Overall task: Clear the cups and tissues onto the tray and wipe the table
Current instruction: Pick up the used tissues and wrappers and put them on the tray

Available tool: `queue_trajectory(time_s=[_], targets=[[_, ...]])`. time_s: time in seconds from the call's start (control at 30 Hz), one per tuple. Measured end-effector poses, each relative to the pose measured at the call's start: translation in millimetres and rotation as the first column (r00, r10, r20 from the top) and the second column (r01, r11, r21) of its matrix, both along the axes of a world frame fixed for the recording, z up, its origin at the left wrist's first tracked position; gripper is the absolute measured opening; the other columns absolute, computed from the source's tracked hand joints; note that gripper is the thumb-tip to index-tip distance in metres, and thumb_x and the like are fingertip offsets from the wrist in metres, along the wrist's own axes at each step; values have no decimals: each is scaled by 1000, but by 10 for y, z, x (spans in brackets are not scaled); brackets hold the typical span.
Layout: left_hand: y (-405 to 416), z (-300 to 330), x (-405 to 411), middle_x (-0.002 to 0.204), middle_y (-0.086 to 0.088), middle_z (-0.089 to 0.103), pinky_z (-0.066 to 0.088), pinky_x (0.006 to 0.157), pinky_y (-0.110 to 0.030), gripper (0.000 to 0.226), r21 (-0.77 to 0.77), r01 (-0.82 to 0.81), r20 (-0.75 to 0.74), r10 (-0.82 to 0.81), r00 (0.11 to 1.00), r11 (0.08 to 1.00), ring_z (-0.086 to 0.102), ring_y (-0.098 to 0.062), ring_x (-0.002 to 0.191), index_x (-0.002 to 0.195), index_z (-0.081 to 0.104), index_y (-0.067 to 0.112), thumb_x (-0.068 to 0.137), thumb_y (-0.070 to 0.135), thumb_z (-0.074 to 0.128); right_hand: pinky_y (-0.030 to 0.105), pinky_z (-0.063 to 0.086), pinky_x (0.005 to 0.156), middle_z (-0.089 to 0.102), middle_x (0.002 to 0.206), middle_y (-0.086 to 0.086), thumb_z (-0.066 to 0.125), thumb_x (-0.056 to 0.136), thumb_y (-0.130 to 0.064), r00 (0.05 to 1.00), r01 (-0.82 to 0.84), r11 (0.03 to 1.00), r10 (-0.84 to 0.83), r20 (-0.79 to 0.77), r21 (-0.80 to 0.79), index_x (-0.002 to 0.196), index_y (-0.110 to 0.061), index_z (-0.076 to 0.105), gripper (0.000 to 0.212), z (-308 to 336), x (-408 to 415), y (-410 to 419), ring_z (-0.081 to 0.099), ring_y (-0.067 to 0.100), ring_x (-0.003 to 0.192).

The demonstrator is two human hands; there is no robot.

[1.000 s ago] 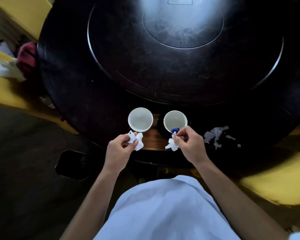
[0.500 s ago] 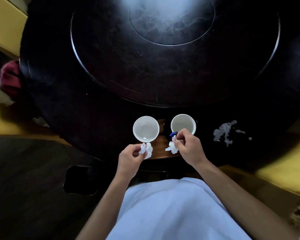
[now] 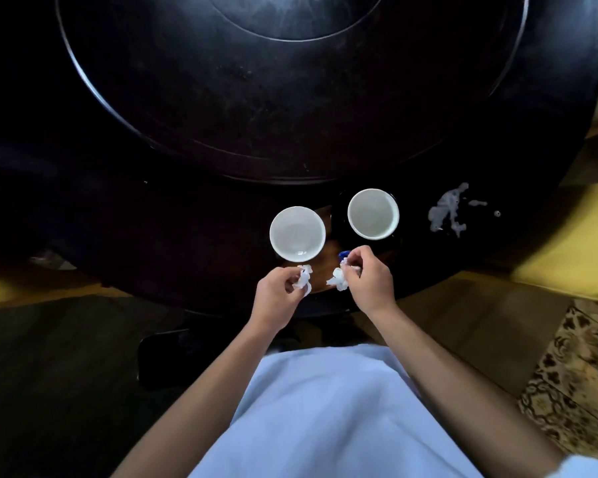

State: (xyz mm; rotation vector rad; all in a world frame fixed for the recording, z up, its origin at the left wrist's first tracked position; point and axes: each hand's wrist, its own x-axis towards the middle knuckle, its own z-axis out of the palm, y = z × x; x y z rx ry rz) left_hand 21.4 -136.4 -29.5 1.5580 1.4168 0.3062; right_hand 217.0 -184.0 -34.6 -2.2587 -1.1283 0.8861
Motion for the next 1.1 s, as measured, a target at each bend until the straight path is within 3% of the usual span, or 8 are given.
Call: queue_trajectory(time_s=[0.27, 0.37, 0.5, 0.63, 0.77, 0.83, 0.9, 1.1], targets=[[13, -83, 111, 88, 11, 58, 41, 62, -22, 20, 154, 47, -213, -13, 977, 987, 55, -8, 72, 111, 72, 24, 90, 22, 74, 31, 47, 77, 65, 99, -4, 65, 90, -13, 997, -3, 1000, 3, -73, 6, 103, -17, 63, 13, -160, -156, 100, 63, 21, 93], [-45, -128, 125, 90, 8, 59, 34, 58, -18, 19, 186, 65, -248, -17, 969, 980, 52, -9, 70, 109, 73, 21, 90, 20, 75, 36, 50, 82, 67, 106, 2, 66, 89, -13, 997, -18, 1000, 19, -79, 10, 107, -14, 65, 18, -204, -179, 92, 64, 24, 99], [-89, -168, 142, 97, 3, 62, 44, 66, -20, 24, 194, 19, -210, 23, 977, 981, 58, -12, 75, 112, 72, 15, 89, 12, 76, 30, 46, 85, 66, 117, 6, 69, 90, -16, 997, -35, 999, 34, -62, -4, 118, -14, 64, 28, -207, -136, 53, 63, 24, 106], [-149, -184, 118, 105, -3, 63, 44, 72, -19, 33, 224, 7, -189, 36, 981, 975, 60, -13, 82, 122, 71, 8, 89, 5, 74, 35, 49, 86, 62, 121, 6, 75, 88, -22, 997, -81, 996, 81, 8, -35, 126, -19, 60, 42, -182, -54, -36, 63, 26, 108], [-173, -177, 49, 99, -1, 64, 44, 70, -17, 35, 224, -87, -175, 128, 976, 971, 58, -12, 80, 124, 68, 11, 90, 4, 72, 37, 51, 76, 63, 111, 4, 73, 90, -35, 975, -119, 989, 132, 180, -83, 117, -22, 60, 33, -151, 4, -74, 65, 29, 99], [-165, -186, 49, 99, 1, 66, 40, 70, -12, 32, 191, -150, -166, 183, 969, 970, 59, -11, 82, 122, 66, 11, 91, 6, 72, 36, 50, 73, 65, 107, 4, 71, 91, -35, 965, -149, 984, 167, 202, -99, 109, -20, 63, 25, -156, 6, -61, 66, 30, 95], [-146, -217, 64, 99, 1, 68, 41, 71, -18, 27, 167, -175, -193, 207, 959, 970, 62, -14, 84, 117, 67, 10, 91, 9, 72, 34, 47, 71, 66, 103, 4, 71, 91, -32, 966, -161, 982, 177, 187, -102, 105, -17, 65, 21, -174, 2, -43, 66, 31, 93], [-150, -259, 177, 95, 0, 65, 46, 65, -22, 24, 232, -18, -229, 73, 971, 973, 60, -14, 78, 108, 76, 12, 85, 12, 80, 35, 49, 72, 69, 101, 1, 73, 89, -25, 978, -160, 986, 164, 131, -39, 100, -18, 68, 14, -179, 11, -50, 67, 28, 90]])
